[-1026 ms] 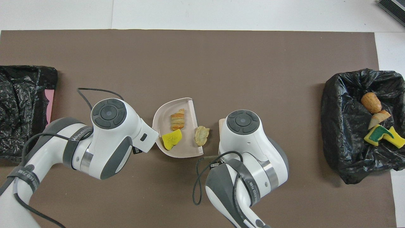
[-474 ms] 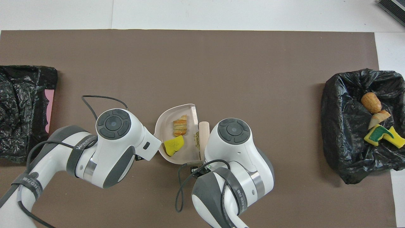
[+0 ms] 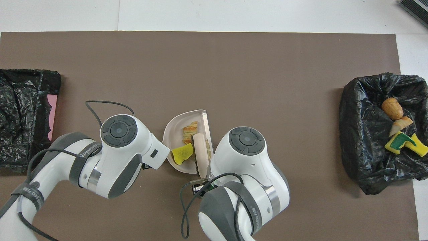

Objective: Sweep and dump trash in bin
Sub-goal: 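Brush the last pieces into the dustpan with the right gripper, then carry the loaded dustpan with the left gripper and tip it into the bin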

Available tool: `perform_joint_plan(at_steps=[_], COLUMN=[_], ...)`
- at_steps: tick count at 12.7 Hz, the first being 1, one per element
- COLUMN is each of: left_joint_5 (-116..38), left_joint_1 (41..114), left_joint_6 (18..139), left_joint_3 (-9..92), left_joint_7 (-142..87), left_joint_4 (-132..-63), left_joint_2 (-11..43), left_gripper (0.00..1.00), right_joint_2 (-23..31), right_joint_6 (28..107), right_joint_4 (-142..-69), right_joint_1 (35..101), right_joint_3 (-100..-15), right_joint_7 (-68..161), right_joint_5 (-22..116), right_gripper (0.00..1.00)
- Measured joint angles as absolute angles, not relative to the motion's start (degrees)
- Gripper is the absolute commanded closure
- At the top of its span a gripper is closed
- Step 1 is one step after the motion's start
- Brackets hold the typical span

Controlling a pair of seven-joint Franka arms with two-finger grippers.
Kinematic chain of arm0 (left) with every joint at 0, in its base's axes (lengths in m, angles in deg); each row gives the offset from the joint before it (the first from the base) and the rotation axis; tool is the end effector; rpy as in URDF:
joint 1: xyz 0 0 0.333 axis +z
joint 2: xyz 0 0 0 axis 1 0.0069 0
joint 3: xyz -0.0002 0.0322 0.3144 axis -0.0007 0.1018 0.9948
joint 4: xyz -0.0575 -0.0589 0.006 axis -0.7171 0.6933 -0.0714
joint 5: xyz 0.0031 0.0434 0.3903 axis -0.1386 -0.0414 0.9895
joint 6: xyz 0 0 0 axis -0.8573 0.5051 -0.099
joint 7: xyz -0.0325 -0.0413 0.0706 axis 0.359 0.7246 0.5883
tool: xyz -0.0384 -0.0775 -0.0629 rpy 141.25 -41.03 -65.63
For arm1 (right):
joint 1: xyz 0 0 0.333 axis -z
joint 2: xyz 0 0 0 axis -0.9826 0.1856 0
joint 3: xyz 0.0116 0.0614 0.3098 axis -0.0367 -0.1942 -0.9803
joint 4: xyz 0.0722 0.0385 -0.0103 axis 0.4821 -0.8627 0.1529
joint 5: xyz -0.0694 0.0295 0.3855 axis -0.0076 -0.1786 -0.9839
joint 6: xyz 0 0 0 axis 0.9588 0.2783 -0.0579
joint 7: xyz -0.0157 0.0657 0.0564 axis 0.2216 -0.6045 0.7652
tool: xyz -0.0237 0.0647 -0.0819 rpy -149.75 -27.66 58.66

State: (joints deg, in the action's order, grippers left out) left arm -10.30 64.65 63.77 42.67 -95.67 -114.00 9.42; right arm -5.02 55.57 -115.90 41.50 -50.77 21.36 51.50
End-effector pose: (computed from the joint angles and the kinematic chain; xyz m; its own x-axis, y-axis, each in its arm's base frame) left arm 0.4739 -0.2374 0.3511 0.1413 -0.9858 -0.0905 -0.9880 -0.1462 0.0497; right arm 0.4134 0.3666 0.3958 0.8969 0.2187 -0.3843 0.1129 -0.9536 -0.2790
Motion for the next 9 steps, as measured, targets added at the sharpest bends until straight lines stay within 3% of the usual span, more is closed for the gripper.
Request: perform_joint_plan(at_steps=[5,9], left_joint_5=[-10.27,-10.24], left_joint_1=[69.73,81.54], left_joint_6=[63.77,62.29], left_joint_3=[43.34,43.69], left_joint_7=[-102.02,-116.93], left_joint_4=[-110.53,-109.81], left_joint_2=[8.89,3.81], left_gripper=[1.00,1.00], right_joint_2=[-7.38,-7.46], right_joint_6=[50.71,53.29], right_joint_4=[-115.99,-116.72], right_joint_1=[41.77,34.38], right_joint_3=[-50.46,-50.97], right_joint_7=[13.25,0.91], right_joint_5=[57.12,59.92], right_gripper=[1.00,1.00])
